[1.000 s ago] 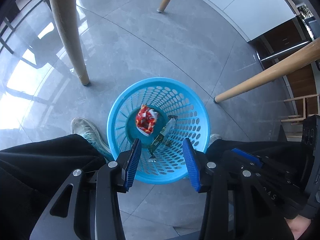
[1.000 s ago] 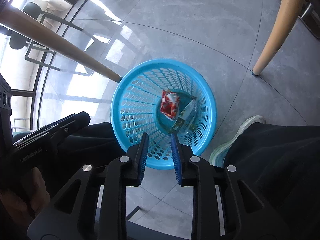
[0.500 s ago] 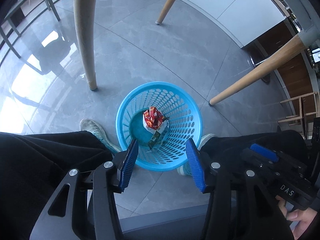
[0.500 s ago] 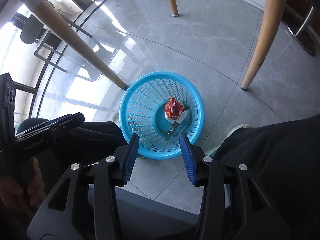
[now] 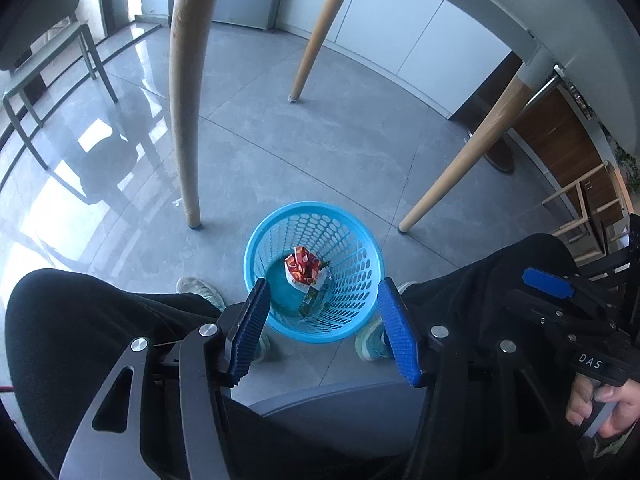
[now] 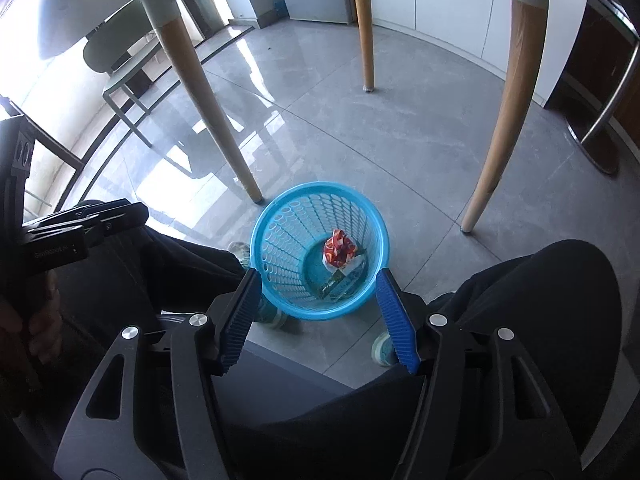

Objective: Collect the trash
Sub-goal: 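Raise both tools back up toward the table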

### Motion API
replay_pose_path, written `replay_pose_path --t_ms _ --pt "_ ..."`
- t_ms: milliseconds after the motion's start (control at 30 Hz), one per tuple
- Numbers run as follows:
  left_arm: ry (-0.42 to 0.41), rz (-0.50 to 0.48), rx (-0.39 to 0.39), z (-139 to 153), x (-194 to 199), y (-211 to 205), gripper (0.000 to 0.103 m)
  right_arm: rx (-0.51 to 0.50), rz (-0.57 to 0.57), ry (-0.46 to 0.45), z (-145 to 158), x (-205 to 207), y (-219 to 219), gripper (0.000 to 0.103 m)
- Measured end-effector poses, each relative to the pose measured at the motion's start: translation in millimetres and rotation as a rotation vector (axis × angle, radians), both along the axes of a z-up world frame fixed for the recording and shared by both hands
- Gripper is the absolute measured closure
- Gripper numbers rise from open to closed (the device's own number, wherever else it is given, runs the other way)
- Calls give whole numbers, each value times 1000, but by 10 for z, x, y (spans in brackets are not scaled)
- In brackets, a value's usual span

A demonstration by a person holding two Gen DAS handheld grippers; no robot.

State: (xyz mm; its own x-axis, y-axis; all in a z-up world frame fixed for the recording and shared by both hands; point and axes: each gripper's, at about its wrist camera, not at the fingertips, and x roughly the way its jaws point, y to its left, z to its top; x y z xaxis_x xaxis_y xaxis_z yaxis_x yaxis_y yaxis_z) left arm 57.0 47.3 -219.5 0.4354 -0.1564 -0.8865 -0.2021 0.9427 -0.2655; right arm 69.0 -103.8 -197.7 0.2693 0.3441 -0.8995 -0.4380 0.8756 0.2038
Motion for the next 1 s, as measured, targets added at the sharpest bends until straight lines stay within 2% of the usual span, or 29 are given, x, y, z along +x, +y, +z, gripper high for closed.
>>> replay_pose_path --t_ms 100,200,467,667,833,1000 --pt "-40 -11 27 199 -106 -32 43 7 5 -52 190 -80 -83 46" --pt "-83 -21 50 403 -187 -41 35 21 15 -109 397 -166 -152 41" --pt "-237 -8 90 1031 -284 -45 18 125 57 -237 1122 -417 -261 36" --pt "-324 -13 162 1359 -246 31 11 176 64 -320 1566 -434 -284 28" --pt "-349 12 99 1559 -143 148 6 215 56 -385 1883 -352 -321 23" --pt "-391 43 149 1809 -6 174 6 227 38 -422 2112 -171 -206 20"
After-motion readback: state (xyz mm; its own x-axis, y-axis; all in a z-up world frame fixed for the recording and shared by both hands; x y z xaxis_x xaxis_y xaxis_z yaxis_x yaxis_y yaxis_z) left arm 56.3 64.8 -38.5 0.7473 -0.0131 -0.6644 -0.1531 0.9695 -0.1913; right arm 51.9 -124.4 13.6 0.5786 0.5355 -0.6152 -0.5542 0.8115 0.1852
